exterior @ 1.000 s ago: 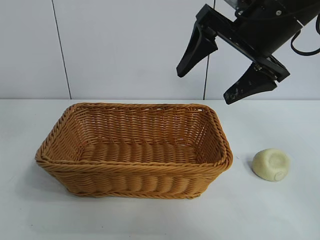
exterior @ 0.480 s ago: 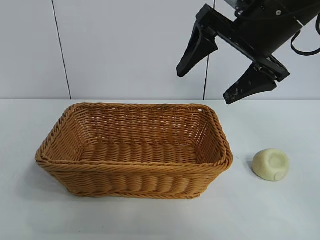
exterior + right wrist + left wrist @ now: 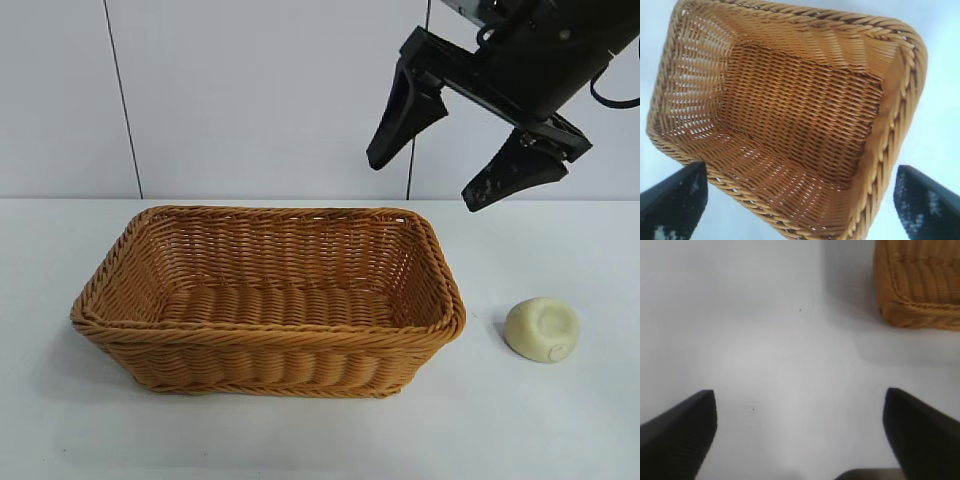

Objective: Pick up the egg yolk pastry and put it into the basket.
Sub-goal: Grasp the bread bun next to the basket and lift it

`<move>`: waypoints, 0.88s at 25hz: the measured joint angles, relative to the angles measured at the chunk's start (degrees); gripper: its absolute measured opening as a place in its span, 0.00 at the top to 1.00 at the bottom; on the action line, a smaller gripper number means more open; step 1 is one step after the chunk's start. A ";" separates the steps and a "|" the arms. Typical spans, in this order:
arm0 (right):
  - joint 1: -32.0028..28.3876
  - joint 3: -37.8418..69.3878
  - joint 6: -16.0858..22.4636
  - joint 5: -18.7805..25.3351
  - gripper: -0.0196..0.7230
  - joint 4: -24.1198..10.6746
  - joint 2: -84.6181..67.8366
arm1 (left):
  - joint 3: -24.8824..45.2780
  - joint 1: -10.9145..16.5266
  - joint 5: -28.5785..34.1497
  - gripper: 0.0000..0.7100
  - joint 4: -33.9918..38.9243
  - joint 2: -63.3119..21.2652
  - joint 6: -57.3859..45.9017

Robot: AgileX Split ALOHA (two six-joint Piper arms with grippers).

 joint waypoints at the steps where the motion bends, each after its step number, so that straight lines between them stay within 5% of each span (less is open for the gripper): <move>1: -0.26 -0.11 1.20 0.39 0.03 -1.80 0.00 | 0.00 0.00 0.00 0.02 0.00 -0.05 0.00; 8: -6.57 -0.28 6.94 1.51 0.03 -10.89 0.05 | 0.00 0.00 0.00 0.02 -0.01 -0.22 0.00; 22: -9.73 -0.33 7.57 -1.62 0.03 -12.26 14.88 | 0.06 0.00 0.00 0.02 -0.06 -0.22 0.00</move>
